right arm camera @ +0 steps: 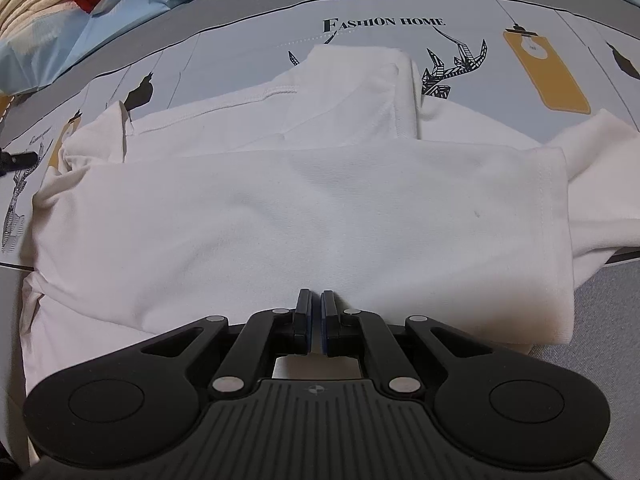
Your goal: Fold small clothes
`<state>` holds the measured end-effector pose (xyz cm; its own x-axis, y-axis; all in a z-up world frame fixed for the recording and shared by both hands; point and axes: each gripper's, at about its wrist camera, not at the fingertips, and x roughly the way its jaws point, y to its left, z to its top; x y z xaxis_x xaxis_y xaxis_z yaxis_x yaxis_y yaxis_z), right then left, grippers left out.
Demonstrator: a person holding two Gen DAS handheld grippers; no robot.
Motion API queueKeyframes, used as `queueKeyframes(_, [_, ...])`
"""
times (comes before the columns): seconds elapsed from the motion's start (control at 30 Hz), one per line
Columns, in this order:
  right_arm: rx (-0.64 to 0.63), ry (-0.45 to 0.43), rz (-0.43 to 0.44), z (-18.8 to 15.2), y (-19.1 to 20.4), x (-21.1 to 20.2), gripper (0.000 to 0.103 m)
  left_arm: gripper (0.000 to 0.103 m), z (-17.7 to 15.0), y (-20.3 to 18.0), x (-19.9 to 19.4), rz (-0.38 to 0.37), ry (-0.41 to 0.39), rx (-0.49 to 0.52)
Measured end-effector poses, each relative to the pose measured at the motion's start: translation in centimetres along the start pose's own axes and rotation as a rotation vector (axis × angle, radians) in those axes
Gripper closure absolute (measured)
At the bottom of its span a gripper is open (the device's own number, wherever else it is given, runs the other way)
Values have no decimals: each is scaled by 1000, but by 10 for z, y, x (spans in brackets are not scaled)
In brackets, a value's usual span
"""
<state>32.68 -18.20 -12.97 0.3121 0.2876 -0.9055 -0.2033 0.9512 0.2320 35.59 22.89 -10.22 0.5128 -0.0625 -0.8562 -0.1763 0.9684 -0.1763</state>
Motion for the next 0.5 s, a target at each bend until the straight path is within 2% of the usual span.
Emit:
queueKeyframes(0.13, [-7,-6,-12,-1,3,-1,99,81,-9,-14,20,14,63,38])
queueKeyframes(0.27, [0,-6,-3,-1,2,-1,99,75,-17,-24,27,50,75,100])
queueKeyframes(0.3, [2,-5,0,-1,1,-1,99,76,-20,-26,26,60,68,124])
queueKeyframes(0.37, [1,-4,-1,0,1,-1,99,101,-21,-26,25,60,63,145])
queueKeyframes(0.5, [-1,-1,-2,0,2,-1,99,103,-8,-11,10,96,-21,82])
